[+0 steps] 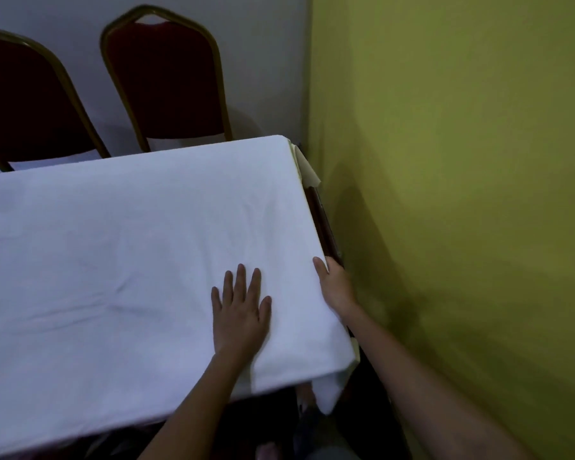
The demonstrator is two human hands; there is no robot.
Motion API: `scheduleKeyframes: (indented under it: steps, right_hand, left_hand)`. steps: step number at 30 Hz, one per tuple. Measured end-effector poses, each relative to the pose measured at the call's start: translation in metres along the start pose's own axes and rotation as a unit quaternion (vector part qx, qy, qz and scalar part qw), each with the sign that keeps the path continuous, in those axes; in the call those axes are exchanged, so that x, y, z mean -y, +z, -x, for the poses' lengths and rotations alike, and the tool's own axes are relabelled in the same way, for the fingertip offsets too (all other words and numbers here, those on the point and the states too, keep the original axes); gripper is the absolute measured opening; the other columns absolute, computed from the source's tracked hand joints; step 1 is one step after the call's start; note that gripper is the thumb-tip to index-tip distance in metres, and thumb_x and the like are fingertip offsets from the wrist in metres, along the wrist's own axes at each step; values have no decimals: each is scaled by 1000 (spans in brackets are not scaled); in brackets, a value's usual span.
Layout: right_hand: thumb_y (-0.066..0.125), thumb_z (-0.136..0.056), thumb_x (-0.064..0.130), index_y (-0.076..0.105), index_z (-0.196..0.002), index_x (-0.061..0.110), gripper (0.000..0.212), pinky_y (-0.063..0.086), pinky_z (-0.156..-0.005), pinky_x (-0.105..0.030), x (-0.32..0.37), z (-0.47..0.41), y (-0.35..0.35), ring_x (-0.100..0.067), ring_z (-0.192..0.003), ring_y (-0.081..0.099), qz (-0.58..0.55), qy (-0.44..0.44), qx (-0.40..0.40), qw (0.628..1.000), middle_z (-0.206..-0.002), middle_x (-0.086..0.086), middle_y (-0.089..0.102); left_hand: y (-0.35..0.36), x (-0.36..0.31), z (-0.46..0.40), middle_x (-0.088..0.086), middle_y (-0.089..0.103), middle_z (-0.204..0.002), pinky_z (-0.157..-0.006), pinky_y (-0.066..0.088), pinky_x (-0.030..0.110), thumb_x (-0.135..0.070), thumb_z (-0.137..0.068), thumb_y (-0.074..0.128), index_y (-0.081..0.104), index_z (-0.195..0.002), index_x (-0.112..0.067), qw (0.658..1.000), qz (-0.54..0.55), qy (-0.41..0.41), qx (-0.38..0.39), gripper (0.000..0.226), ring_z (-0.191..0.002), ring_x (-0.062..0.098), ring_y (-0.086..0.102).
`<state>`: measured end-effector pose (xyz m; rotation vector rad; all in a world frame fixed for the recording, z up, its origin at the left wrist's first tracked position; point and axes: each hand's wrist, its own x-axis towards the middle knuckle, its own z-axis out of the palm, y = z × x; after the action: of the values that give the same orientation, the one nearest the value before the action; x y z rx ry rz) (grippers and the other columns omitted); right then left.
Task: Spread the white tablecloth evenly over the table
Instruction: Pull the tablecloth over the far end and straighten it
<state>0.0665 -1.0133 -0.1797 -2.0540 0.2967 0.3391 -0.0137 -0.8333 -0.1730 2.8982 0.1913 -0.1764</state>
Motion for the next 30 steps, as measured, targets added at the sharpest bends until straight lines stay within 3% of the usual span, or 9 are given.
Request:
scheduleKeyframes:
  steps: [5, 10, 13, 16, 20, 24, 27, 29, 30]
  right_hand:
    - [43, -100, 34, 60, -88, 5, 35, 48, -77, -42, -48, 81, -11, -24, -80, 60, -25, -14, -27, 999, -85, -13, 67]
    - [52, -74, 71, 57, -89, 10, 62, 45, -67, -38, -111, 153, -26, -11, -72, 55, 43, -29, 36, 998, -76, -5, 63]
    - [59, -77, 55, 45, -66, 27, 33, 41, -61, -38, -132, 155, -37, -13, -63, 48, 109, -35, 31, 993, -56, 7, 46]
    - [64, -87, 31, 34, -60, 32, 41, 37, -61, -34, -132, 153, -46, -18, -62, 46, 159, -19, 10, 987, -53, 6, 40]
    - [64, -87, 34, 35, -60, 30, 41, 42, -63, -35, -136, 158, -51, -19, -64, 49, 235, 24, 22, 971, -55, 6, 43]
    - [63, -84, 19, 37, -57, 24, 38, 39, -65, -32, -99, 145, -60, -22, -74, 54, 334, 55, 151, 929, -62, 2, 48]
    - [49, -83, 6, 53, -58, 21, 30, 43, -72, -27, -58, 123, -73, -28, -91, 65, 350, 62, 112, 928, -92, -11, 71]
    - [45, -89, 8, 67, -89, 20, 25, 45, -78, -25, -40, 107, -74, -25, -98, 63, 260, 50, 42, 963, -111, -12, 69]
    - [45, -92, 12, 64, -111, 16, 27, 46, -87, -27, -30, 97, -72, -25, -107, 60, 210, 33, 34, 977, -122, -12, 65]
  left_hand:
    - [3, -2, 39, 0, -7, -162, -119, -6, 48, -56, -84, -5, -1, -152, -29, 999, -9, 31, 29, 73, -149, 25, -9]
    - [11, -15, 78, -8, -23, -153, -118, -9, 49, -57, -86, -1, -7, -150, -32, 991, -24, 118, 55, 70, -148, 25, -15]
    - [15, -17, 83, -9, -28, -151, -118, -10, 49, -58, -86, -2, -11, -149, -34, 989, -30, 127, 63, 68, -148, 22, -18]
    - [16, -15, 85, -9, -27, -151, -117, -11, 48, -59, -83, -6, -11, -149, -35, 989, -24, 128, 69, 71, -147, 22, -18]
    - [14, -16, 90, -7, -25, -154, -118, -11, 48, -61, -79, -9, -9, -149, -34, 987, -15, 137, 80, 76, -147, 21, -20]
    - [6, -20, 85, -1, -15, -161, -118, -9, 48, -60, -78, -9, -4, -151, -30, 991, 13, 101, 83, 80, -148, 23, -16]
    - [-2, -18, 74, 3, -17, -160, -119, -8, 51, -58, -87, -2, -8, -151, -24, 994, 10, 50, 94, 73, -148, 24, -16]
    - [-4, -17, 66, 3, -19, -160, -117, -9, 52, -61, -78, -10, -9, -151, -24, 994, 6, 50, 95, 82, -148, 24, -17]
    - [-5, -16, 60, 2, -22, -158, -117, -10, 52, -61, -70, -16, -10, -151, -24, 994, 2, 48, 100, 89, -148, 24, -17]
